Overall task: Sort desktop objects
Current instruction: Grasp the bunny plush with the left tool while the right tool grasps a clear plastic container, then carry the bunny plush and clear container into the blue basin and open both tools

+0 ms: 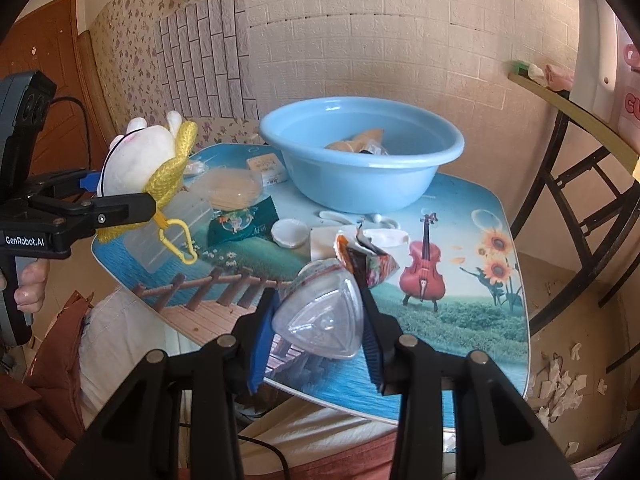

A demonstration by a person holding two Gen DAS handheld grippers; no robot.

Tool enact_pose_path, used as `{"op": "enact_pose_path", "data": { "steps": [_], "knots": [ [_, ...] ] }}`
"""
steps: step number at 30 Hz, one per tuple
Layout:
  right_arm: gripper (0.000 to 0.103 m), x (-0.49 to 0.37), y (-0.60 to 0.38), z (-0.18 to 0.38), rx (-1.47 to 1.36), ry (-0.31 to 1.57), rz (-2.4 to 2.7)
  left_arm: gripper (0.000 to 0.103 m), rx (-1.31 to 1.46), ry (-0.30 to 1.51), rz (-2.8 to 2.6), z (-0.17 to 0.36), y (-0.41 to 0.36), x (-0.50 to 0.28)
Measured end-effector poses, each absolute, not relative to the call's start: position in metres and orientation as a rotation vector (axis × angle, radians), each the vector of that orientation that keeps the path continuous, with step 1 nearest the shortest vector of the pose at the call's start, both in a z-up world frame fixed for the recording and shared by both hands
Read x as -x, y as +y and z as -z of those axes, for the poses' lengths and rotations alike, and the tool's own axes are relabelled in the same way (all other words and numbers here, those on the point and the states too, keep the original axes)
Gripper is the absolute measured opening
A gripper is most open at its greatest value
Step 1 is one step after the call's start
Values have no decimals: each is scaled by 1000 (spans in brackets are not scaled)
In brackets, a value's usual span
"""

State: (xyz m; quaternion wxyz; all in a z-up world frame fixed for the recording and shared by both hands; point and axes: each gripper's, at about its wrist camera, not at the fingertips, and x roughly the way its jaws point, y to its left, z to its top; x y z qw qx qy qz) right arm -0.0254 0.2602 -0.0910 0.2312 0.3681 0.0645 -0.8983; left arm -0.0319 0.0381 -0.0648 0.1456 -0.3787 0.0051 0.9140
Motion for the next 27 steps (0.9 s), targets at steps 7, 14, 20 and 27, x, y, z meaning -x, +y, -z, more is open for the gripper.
{"op": "enact_pose_path", "data": {
  "steps": [7, 14, 20, 27],
  "knots": [
    [38, 29, 262, 61, -915, 124, 2487, 84, 1079, 5, -2641, 55, 35, 42],
    [38, 47, 261, 35, -818, 114, 2516, 84, 1064, 9, -2639, 48, 43, 64],
    [38, 76, 260, 36, -816, 88, 2526, 84, 1068, 32, -2623, 45, 55, 89],
    [38, 107, 261, 42, -832, 70, 2534, 84, 1073, 55, -2609, 44, 70, 126]
  ]
}}
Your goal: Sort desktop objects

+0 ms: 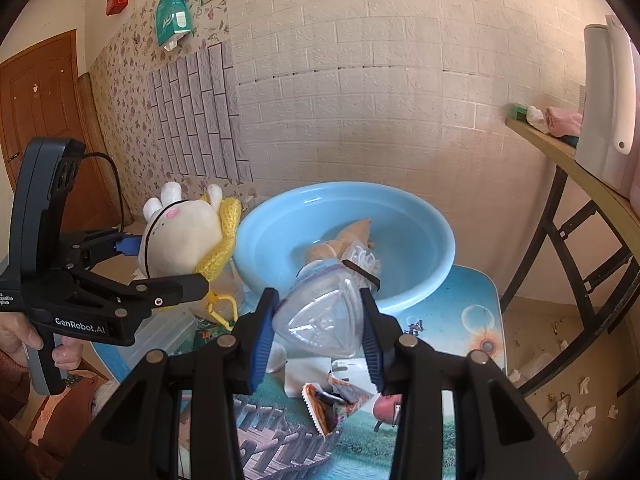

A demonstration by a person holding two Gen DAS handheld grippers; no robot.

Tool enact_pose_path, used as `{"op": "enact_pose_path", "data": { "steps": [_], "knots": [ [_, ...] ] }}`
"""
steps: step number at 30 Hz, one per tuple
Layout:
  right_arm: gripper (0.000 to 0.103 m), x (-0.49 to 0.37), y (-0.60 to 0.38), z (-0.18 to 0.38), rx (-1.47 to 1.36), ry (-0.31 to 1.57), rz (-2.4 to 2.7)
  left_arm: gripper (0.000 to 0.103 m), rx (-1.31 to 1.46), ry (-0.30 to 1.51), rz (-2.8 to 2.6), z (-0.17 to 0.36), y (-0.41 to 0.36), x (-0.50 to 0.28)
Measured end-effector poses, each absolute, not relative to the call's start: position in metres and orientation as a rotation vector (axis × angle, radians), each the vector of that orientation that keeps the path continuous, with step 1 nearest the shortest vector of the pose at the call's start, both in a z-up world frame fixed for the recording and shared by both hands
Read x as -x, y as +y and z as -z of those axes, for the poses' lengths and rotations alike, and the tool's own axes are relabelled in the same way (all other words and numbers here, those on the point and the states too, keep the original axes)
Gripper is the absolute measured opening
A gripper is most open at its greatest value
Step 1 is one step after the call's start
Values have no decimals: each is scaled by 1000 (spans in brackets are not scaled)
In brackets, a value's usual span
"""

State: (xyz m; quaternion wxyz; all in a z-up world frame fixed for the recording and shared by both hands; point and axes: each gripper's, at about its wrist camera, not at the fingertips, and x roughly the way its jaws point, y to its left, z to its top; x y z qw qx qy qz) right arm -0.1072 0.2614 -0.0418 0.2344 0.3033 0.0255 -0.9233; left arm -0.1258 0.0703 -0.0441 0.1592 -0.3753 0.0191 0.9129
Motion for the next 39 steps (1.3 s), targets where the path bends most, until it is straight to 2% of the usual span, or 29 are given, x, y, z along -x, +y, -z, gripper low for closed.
{"op": "enact_pose_path", "data": {
  "steps": [8, 15, 19, 21, 31, 39],
  "knots": [
    [38, 135, 263, 54, -870, 50, 2538, 88, 1073, 80, -2589, 49, 87, 161],
    [39, 148, 261, 64, -927, 56, 2543, 97, 1099, 64, -2574, 58, 90, 173],
    [42, 147, 260, 69, -968, 51, 2531, 98, 1093, 62, -2573, 58, 92, 172],
    [49, 144, 260, 69, -972, 45, 2522, 98, 1084, 57, -2571, 56, 93, 170],
    [50, 133, 269, 73, -1020, 23, 2530, 100, 1051, 58, -2577, 48, 93, 150],
    [50, 121, 275, 89, -1088, 12, 2532, 100, 1132, 3, -2634, 63, 54, 124]
  ]
}}
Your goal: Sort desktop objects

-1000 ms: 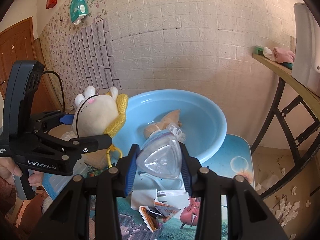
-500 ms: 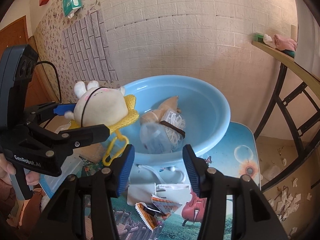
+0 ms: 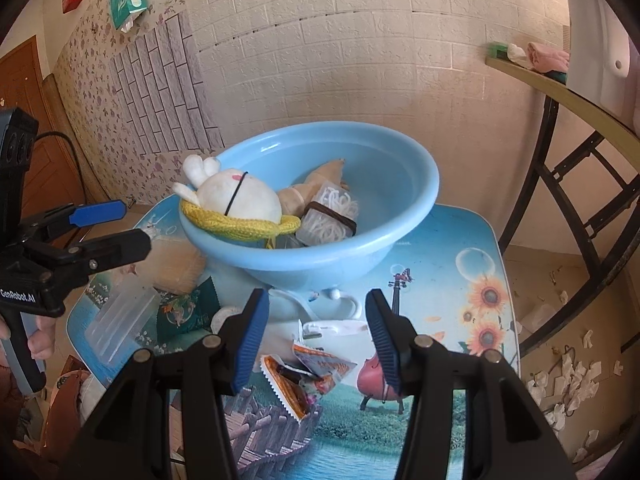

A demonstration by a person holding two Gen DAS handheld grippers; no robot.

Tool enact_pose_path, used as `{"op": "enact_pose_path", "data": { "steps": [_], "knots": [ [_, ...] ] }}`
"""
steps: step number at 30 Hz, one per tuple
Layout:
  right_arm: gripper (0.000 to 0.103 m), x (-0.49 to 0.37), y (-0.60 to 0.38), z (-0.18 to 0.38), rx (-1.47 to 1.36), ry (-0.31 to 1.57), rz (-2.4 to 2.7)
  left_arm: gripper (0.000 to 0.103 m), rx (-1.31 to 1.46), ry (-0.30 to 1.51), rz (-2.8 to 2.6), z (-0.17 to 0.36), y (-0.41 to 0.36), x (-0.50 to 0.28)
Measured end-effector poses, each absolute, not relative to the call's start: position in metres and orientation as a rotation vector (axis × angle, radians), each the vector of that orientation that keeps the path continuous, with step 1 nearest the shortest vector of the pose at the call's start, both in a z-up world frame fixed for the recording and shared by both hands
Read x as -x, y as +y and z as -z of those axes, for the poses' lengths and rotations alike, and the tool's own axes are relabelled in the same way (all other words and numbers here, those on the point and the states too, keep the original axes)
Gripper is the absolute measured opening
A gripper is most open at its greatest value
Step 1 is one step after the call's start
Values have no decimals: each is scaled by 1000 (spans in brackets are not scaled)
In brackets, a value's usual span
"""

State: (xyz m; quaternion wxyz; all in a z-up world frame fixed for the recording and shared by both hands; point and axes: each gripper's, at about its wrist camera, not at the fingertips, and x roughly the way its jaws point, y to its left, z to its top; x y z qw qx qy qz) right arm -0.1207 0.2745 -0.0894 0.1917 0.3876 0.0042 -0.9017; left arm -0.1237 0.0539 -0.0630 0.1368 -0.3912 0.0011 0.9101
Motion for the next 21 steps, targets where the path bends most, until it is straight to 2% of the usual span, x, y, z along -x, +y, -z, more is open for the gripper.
{"op": "enact_pose_path", "data": {
  "steps": [5, 7, 9, 16, 21],
  "knots": [
    [51, 112, 274, 104, -1149, 18, 2516, 100, 1215, -44, -2660, 82, 26, 105],
    [53, 110, 273, 110, -1172, 28, 2509, 100, 1238, -61, -2667, 89, 16, 98],
    [61, 108, 272, 117, -1193, 36, 2504, 100, 1260, -65, -2678, 95, 9, 91],
    [66, 108, 274, 134, -1275, 14, 2497, 100, 1329, -90, -2688, 114, -13, 72],
    [73, 106, 269, 139, -1297, 22, 2488, 100, 1358, -133, -2673, 126, -22, 64]
  ]
}}
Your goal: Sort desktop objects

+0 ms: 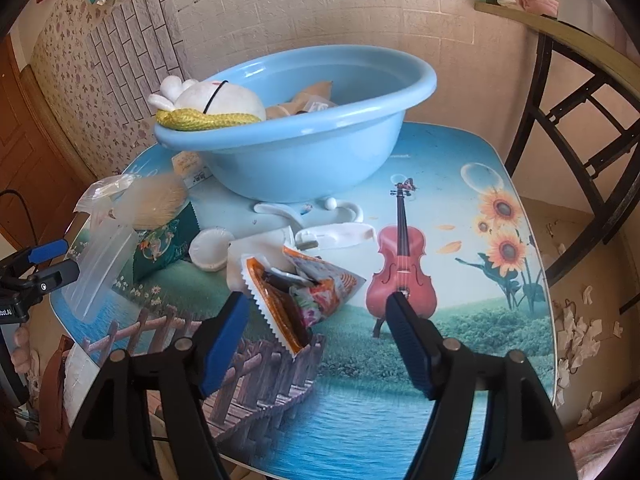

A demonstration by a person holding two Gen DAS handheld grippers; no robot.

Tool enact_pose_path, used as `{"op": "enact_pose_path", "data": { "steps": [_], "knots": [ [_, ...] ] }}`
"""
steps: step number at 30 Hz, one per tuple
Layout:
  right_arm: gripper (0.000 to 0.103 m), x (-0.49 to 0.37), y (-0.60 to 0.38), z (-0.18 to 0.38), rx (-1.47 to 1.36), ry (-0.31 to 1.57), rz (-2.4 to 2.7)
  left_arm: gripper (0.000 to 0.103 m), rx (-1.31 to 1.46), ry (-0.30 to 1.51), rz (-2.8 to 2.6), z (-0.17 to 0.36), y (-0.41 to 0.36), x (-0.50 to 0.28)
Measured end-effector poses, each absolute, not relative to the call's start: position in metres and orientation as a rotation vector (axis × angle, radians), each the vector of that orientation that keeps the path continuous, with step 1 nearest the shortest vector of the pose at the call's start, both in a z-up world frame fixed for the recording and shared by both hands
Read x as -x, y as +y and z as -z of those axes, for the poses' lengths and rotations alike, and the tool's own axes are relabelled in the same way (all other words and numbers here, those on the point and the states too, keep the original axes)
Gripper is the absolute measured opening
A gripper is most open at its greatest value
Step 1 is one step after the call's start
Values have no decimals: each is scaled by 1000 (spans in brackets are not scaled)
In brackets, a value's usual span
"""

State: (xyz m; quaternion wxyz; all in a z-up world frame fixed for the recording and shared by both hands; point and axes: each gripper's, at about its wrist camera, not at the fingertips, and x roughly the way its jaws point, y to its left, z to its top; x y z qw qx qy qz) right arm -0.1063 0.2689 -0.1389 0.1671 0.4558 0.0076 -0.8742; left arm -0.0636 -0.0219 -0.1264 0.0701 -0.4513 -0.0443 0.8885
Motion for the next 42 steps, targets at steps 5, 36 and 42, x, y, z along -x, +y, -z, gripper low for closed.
{"op": "enact_pose_path", "data": {
  "steps": [5, 36, 42],
  "knots": [
    [73, 105, 259, 144, -1312, 58, 2481, 101, 1368, -130, -2651, 135, -21, 61],
    [33, 75, 256, 154, -1241, 115, 2581, 103, 1283, 33, -2760, 170, -4, 54],
    [35, 80, 249, 157, -1218, 137, 2603, 103, 1283, 31, -2765, 170, -5, 54]
  ]
}}
